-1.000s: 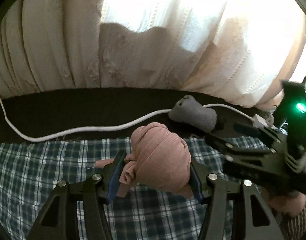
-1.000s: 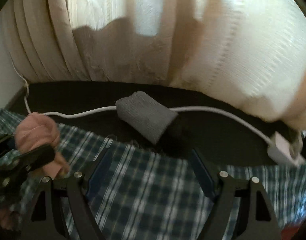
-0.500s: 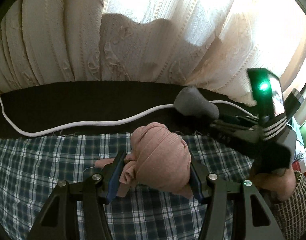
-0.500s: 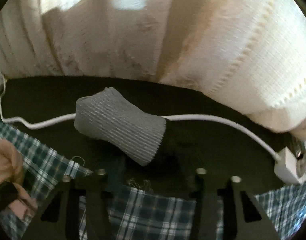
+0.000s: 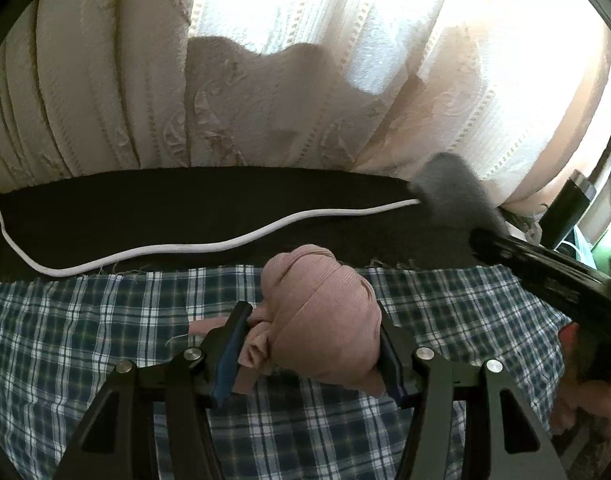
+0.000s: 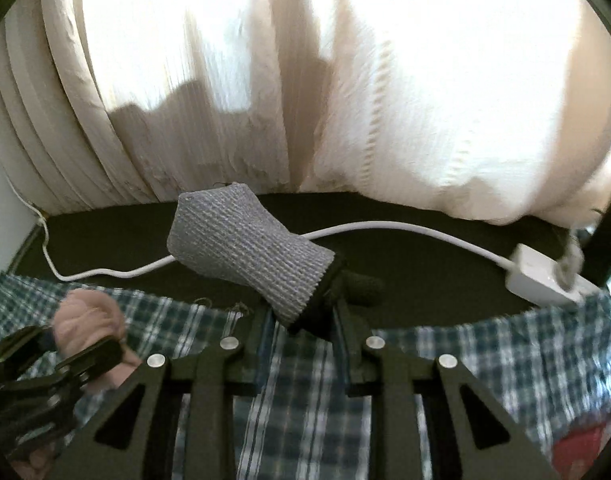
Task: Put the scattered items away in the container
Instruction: 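Carry the grey sock to the tin with the right tool while the left tool carries the cloth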
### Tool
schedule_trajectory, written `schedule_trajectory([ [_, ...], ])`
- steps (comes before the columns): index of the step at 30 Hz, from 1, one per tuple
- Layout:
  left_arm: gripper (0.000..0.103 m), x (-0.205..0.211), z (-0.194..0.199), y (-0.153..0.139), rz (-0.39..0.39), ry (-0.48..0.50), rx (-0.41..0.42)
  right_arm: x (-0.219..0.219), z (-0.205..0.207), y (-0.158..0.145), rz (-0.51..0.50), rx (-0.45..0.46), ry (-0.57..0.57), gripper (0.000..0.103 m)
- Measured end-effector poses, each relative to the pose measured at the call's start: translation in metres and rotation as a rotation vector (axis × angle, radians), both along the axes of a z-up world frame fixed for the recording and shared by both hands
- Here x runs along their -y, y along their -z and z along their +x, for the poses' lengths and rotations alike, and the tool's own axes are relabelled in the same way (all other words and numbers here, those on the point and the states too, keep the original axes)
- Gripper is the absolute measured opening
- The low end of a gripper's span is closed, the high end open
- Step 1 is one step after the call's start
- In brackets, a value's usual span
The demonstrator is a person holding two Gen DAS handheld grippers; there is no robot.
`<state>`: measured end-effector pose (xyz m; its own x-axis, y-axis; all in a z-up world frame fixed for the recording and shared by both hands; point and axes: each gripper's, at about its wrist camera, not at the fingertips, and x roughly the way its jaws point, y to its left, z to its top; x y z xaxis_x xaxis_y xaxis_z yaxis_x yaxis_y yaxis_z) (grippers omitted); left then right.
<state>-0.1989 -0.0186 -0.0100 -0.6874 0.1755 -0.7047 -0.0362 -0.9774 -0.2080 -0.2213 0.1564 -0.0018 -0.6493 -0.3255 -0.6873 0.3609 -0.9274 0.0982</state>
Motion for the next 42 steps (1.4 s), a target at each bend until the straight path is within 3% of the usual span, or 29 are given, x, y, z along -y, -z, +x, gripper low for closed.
schedule_trajectory([
  [12, 0.06, -0.025, 0.023, -0.018, -0.011, 0.068, -0.051, -0.105, 0.109, -0.049, -0.117, -0.072, 0.17, 0.029],
  [22, 0.06, -0.079, 0.048, -0.026, -0.052, 0.183, -0.047, -0.184, 0.186, -0.06, -0.159, -0.137, 0.315, 0.029],
  [32, 0.06, -0.187, 0.082, -0.044, 0.007, 0.413, -0.045, -0.301, 0.273, -0.051, -0.198, -0.174, 0.588, 0.029],
  [42, 0.06, -0.303, 0.098, -0.057, 0.057, 0.595, -0.031, -0.351, 0.289, -0.024, -0.209, -0.138, 0.658, 0.029],
])
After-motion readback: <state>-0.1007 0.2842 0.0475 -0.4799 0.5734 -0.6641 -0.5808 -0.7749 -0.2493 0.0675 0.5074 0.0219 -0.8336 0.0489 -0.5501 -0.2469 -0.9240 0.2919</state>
